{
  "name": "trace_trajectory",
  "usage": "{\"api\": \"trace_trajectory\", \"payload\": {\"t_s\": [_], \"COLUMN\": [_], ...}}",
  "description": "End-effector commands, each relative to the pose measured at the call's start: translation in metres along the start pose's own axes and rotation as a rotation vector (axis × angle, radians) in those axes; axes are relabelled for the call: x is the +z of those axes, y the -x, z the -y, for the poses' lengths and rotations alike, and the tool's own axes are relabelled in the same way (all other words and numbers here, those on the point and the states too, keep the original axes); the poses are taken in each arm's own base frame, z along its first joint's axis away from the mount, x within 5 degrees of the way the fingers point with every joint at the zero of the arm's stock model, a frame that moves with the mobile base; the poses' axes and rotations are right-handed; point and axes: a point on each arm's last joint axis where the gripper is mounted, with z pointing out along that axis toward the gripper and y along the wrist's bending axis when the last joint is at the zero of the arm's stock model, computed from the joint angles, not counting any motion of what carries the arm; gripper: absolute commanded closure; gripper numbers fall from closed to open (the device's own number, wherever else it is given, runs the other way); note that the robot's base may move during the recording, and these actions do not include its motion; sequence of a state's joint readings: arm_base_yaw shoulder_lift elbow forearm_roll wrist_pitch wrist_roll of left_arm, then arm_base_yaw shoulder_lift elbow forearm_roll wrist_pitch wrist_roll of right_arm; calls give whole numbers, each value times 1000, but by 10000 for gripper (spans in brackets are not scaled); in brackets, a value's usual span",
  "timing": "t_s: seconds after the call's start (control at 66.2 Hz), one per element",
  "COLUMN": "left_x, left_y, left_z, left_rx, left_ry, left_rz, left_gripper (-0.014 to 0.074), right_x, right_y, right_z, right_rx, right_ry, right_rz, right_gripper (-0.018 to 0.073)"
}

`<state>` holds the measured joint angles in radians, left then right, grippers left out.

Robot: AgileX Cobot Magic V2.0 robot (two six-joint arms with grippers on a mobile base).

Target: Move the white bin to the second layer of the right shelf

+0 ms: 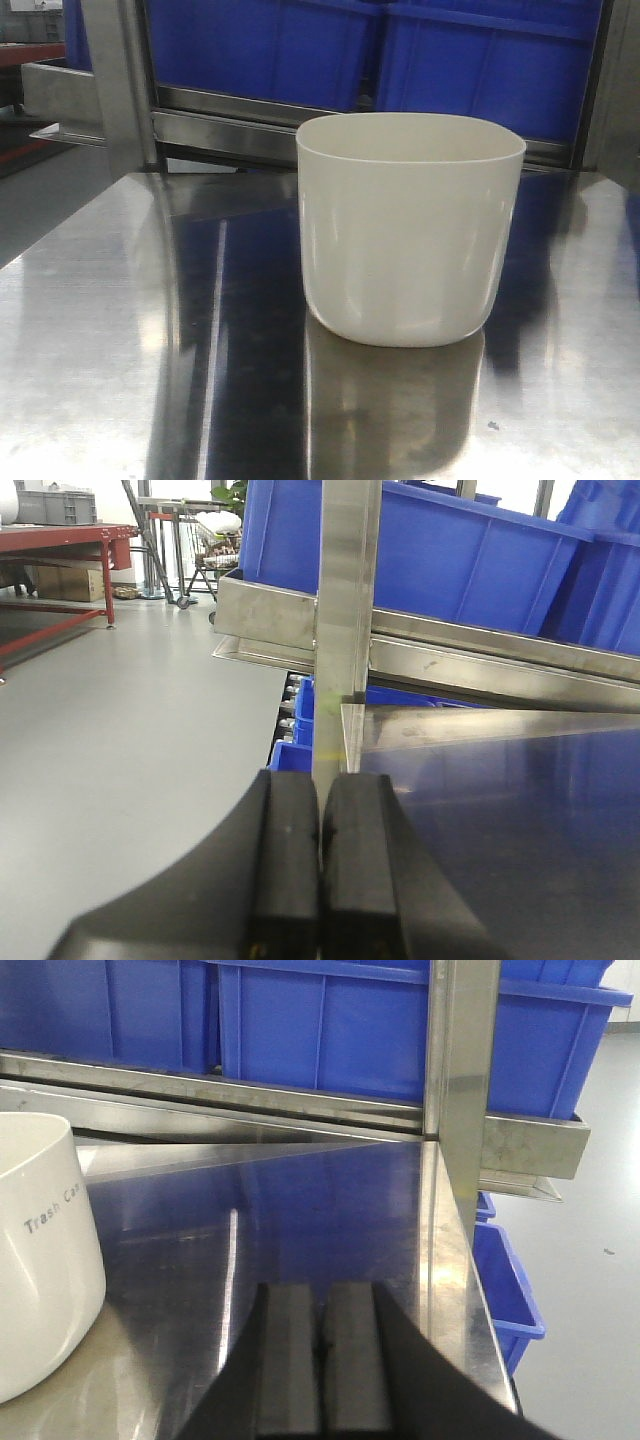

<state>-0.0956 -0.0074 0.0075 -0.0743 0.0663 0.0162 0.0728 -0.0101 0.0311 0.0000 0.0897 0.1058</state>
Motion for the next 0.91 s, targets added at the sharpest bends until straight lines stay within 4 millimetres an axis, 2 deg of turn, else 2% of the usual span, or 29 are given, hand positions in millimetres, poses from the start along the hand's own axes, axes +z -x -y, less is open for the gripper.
{"api": "trace_trajectory", "payload": {"t_s": [0.0, 0.892], "left_x": [1, 1], "left_y": [-5, -5], "left_z": [-1, -1], "left_rx": [-9, -9], "left_ry": [-2, -2], "left_rz": [51, 51], "left_gripper": [512, 512], "right_x": [-3, -3], "right_y": [15, 15], "right_z": [-1, -1], "right_rx": [-6, -6], "right_ry": [8, 8], "right_rz": [120, 120], "right_gripper": [510, 510]}}
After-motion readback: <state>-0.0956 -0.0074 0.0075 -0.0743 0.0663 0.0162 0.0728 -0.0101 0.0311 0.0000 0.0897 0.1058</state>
